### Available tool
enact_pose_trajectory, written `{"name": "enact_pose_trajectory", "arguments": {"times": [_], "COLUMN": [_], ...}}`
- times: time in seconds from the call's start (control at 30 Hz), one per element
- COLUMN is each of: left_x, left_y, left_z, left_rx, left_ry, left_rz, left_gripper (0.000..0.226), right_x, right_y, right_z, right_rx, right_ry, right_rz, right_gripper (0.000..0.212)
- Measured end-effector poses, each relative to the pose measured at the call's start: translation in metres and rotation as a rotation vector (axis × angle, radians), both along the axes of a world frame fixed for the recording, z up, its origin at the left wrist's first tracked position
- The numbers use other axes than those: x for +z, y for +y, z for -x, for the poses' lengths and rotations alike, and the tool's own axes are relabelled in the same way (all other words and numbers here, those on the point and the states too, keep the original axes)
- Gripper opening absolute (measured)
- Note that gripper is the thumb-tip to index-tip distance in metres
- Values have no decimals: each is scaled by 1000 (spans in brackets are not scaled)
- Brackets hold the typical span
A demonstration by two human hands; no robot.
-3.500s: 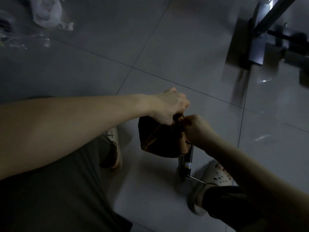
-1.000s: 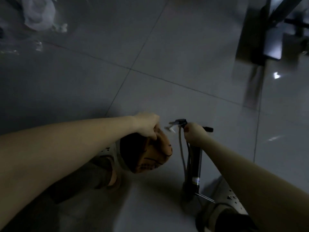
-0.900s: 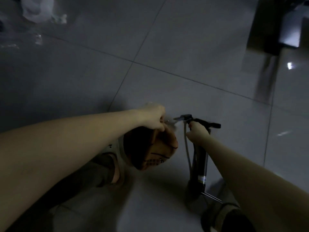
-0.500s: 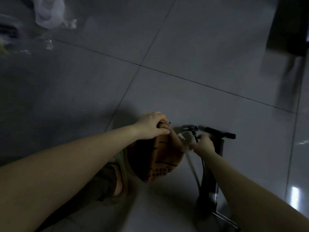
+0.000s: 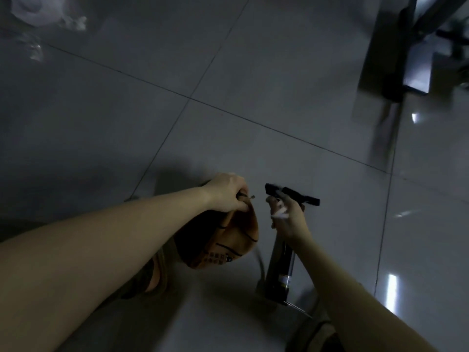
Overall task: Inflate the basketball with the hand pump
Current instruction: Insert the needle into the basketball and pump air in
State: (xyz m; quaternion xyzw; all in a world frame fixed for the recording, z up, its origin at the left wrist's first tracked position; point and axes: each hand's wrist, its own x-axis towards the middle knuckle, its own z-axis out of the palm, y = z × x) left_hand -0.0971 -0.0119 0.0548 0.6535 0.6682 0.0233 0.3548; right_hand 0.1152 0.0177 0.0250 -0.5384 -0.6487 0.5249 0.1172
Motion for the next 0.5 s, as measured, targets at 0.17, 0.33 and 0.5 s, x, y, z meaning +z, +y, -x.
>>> {"name": "enact_pose_trajectory", "arguments": {"times": [0.17, 0.33, 0.5], "left_x": [0, -7, -13], "left_y": [3, 6, 8], "left_z": [-14, -10, -11], "left_rx": [-76, -68, -85], "left_ry": [17, 11, 6], "left_rz": [-22, -25, -40], "left_gripper": [33, 36, 32], "right_x": [16, 14, 6], "right_y": [5, 7, 9], "right_z": [-9, -9, -5], "right_rx": [-144, -129, -99], "right_ry": [315, 230, 135], "right_rz": [504, 602, 519], "right_gripper": [37, 42, 41]}}
